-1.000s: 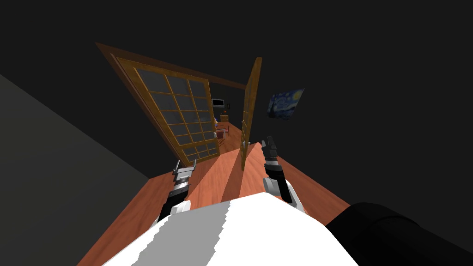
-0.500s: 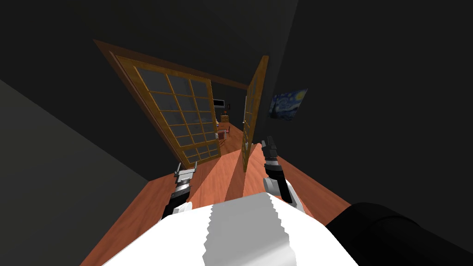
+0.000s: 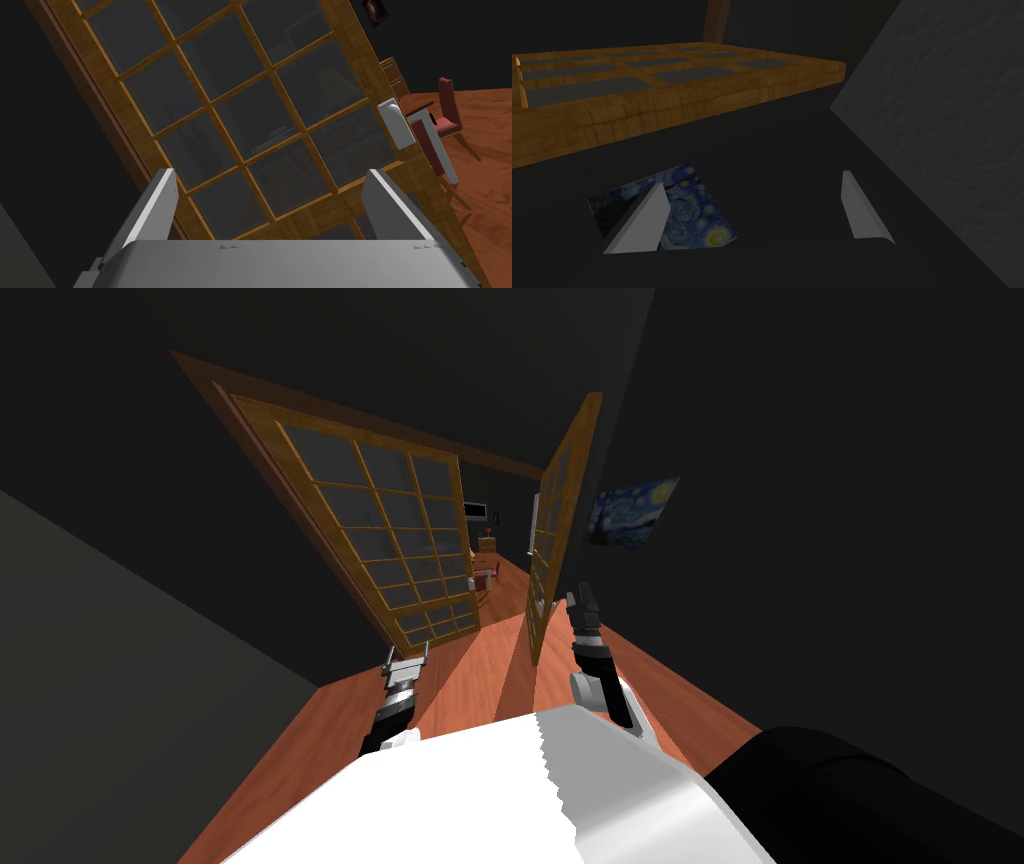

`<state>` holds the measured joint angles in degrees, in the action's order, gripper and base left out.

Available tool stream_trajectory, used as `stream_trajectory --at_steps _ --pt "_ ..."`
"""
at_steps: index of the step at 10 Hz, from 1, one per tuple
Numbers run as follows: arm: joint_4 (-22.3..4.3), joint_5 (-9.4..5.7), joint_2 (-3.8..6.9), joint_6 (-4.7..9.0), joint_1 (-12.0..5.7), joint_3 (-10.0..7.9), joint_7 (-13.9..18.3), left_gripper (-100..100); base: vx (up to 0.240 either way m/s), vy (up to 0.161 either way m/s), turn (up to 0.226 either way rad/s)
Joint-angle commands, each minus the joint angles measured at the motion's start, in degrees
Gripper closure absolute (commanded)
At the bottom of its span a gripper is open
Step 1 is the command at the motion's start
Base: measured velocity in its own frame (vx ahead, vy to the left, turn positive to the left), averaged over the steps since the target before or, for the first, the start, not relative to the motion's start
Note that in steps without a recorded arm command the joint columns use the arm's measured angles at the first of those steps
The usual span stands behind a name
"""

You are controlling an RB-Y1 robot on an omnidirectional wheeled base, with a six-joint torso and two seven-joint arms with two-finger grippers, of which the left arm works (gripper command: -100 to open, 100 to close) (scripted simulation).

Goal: Pull the door open

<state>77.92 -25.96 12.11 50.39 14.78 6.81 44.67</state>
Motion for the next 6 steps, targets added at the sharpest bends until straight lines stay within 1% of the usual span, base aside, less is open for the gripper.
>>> stream_trajectory --at_steps 1,3,4,6 --pt "-1.76 -1.08 -0.13 0.8 -0.39 0.78 0.96 -100 0.148 0.05 0.006" --pt "-3.31 -2.18 -0.26 1.45 -0.7 1.56 1.81 -100 0.127 0.036 0.006" --pt "-4.56 -3.06 -0.37 1.98 -0.95 2.18 2.5 -100 0.127 0.021 0.006" --pt "-6.56 -4.55 -0.77 2.8 -1.33 3.31 3.49 -100 0.182 0.029 0.009"
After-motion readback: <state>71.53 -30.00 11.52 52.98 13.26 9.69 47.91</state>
